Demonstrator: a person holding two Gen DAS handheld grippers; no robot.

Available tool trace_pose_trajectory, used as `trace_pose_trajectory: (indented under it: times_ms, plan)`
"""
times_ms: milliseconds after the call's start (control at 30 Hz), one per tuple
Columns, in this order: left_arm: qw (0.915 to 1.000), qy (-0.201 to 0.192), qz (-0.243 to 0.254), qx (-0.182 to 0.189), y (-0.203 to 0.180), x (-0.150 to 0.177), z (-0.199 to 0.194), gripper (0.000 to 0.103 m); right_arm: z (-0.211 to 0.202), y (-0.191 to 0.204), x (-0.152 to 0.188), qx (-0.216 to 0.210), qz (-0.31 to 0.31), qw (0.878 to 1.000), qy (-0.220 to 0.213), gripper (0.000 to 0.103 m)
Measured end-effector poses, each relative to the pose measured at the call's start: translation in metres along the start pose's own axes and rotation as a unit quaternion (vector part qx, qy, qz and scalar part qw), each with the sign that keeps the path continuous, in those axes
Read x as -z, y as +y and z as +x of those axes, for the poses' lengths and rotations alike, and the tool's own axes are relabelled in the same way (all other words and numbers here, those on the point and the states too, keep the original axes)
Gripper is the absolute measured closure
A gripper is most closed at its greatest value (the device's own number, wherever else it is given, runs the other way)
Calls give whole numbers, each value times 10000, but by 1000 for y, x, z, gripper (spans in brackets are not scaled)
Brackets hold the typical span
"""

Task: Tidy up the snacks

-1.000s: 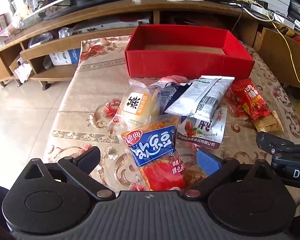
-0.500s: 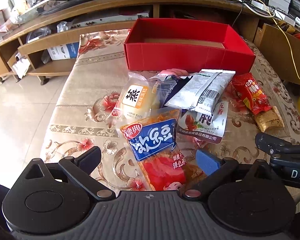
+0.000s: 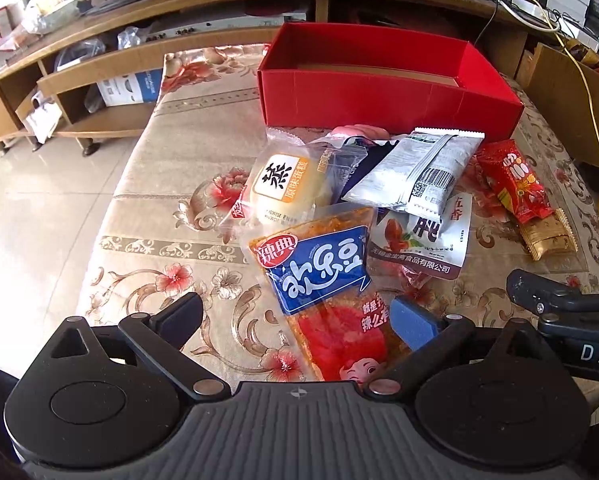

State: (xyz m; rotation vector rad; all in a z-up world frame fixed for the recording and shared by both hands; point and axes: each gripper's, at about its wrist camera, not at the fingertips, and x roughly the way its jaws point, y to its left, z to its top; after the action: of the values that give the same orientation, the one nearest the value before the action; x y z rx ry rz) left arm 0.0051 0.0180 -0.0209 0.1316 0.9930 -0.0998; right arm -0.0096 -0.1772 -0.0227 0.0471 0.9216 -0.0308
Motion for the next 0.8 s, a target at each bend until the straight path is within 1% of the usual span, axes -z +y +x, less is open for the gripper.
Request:
trace_pose_trajectory:
  times_ms: [300,800]
  plan:
    - [10000,35,-60,44,1,-4,5,2,3,0,-3,-40,-31,10000,39,2]
    - [10000,-52,-45,63,0,-7,1,2,0,-2,-4,-61,-34,10000,8,2]
